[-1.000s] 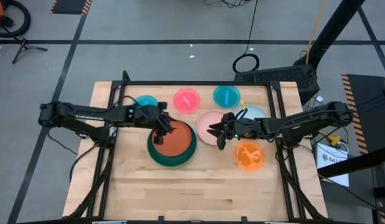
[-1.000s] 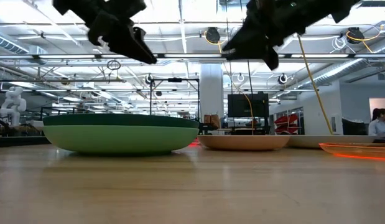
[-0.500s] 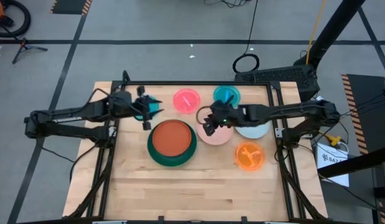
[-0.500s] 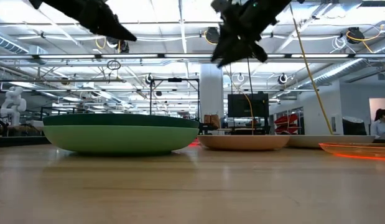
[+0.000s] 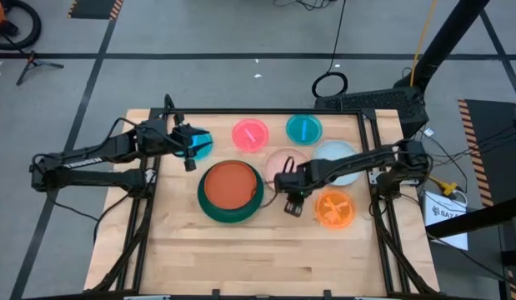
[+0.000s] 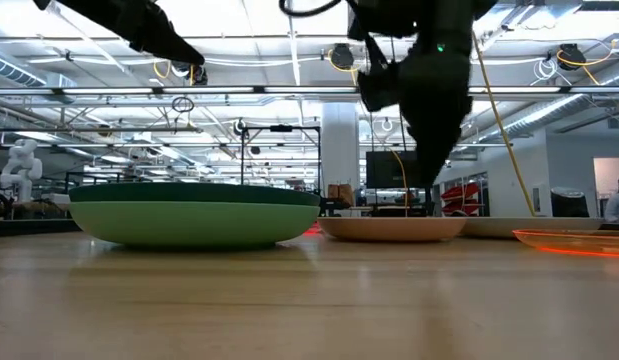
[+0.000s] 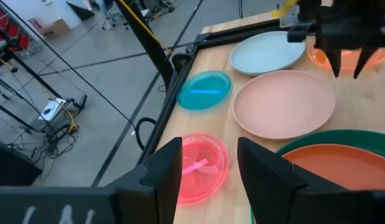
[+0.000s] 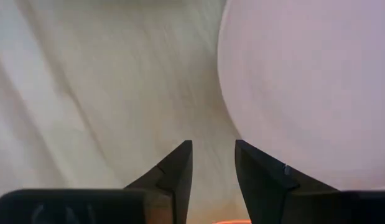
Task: Stack plastic plates
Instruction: Stack the pink plate on top of the orange plate
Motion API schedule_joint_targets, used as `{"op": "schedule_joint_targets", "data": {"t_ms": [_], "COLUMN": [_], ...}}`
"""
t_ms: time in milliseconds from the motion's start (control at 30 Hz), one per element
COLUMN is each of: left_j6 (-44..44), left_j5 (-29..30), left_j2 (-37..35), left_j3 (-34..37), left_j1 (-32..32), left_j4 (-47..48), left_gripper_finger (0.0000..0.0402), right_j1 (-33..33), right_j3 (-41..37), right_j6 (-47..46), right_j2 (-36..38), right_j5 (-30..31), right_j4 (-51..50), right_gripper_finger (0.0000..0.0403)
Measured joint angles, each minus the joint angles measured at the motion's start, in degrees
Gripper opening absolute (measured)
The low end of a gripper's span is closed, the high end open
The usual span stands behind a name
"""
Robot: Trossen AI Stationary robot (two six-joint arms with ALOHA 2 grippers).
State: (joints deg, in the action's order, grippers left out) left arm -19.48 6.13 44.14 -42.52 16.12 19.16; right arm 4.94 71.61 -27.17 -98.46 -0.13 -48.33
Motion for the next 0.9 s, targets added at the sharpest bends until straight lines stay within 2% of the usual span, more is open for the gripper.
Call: {"op": "schedule_joint_targets", "data": {"t_ms": [267, 500, 900], "left_j6": [1.8, 2.6, 3.3], "left_j5": [0.0, 0.0, 0.0], "left_j2": [0.1, 0.1, 0.1], "left_j3": [0.0, 0.0, 0.0], "left_j1": [0.0, 0.0, 0.0], "left_j4": [-0.8, -0.6, 0.6], "left_gripper_finger": [0.0161, 0.0161, 0.0161], "right_j1": [2.6, 2.6, 2.6], "right_j3": [0.0, 0.0, 0.0], "right_j6": [4.3, 4.0, 3.0], "right_j2": [-6.0, -6.8, -6.8], "right_j5": [6.7, 12.3, 13.6], "right_j4": [1.0, 1.6, 1.8], "right_gripper_finger": [0.0114, 0.0114, 0.0114]}}
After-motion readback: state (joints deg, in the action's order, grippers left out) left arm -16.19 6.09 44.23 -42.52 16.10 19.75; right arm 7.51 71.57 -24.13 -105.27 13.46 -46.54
